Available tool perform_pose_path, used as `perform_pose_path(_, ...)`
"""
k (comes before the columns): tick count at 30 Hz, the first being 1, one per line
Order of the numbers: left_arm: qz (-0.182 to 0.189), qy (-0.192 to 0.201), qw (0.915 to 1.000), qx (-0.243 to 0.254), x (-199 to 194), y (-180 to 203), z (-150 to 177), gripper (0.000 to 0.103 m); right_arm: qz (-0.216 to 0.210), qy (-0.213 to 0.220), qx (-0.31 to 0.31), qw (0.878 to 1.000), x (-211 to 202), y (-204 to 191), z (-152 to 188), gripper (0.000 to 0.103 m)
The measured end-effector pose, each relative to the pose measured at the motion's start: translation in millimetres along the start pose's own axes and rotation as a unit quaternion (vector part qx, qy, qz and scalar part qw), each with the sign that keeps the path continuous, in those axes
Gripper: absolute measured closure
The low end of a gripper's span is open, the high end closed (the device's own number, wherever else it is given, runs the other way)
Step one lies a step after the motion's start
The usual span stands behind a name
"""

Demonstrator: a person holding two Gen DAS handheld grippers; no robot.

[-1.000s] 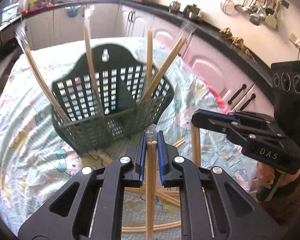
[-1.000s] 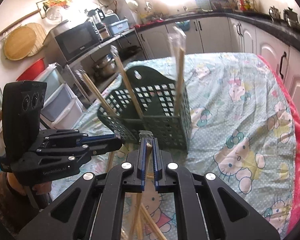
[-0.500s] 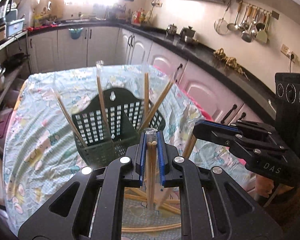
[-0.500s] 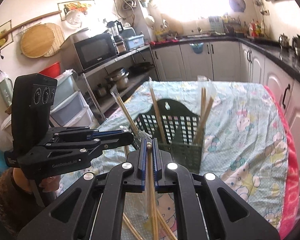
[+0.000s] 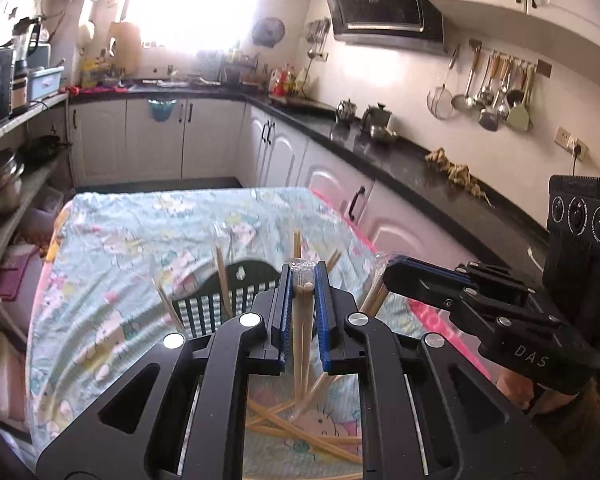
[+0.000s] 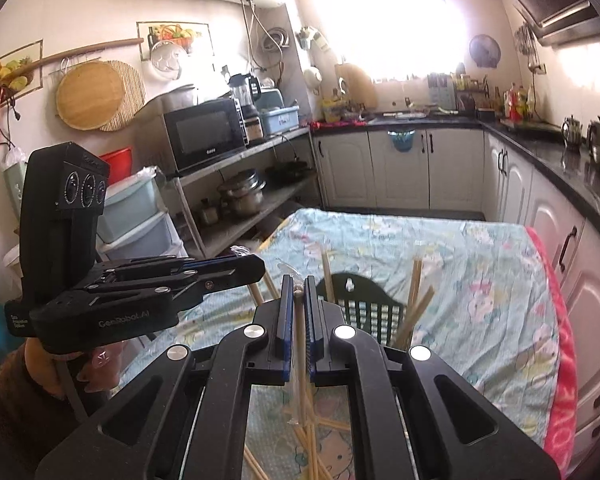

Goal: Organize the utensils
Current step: 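Lift both held chopsticks upright and carry them above the green basket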

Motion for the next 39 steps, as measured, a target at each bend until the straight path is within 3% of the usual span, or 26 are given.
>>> perform_pose_path(12, -0.021, 0.062, 0.9977, -0.022, -22.1, -13.1, -50.0, 0.096, 0.023, 0.057, -0.014, 0.998, -12.1, -0.2, -51.9, 0.097)
perform_pose_path(21, -0.034, 0.084, 0.9951, -0.038, -25.7, -26.2, -74.4, 0.096, 0.044, 0.081, -0.010, 0.996, -13.7, 12.4, -78.1, 0.097)
perform_pose_path(39, -0.057, 0.097, 0.9932, -0.030, -1.1, -24.8, -64.2, 0.096, 0.074, 0.101, 0.001, 0.992, 2.7, 43.2, -73.3, 0.097)
Point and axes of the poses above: each gripper's, at about its wrist camera, not at the fingertips, and x roughly the way its jaws point, y to its right, z to its underside, the point moved 2 cm from there along x, roughly the way its jaws point, and after that the axes turned 4 degrees about -z, right-handed, at the moved point
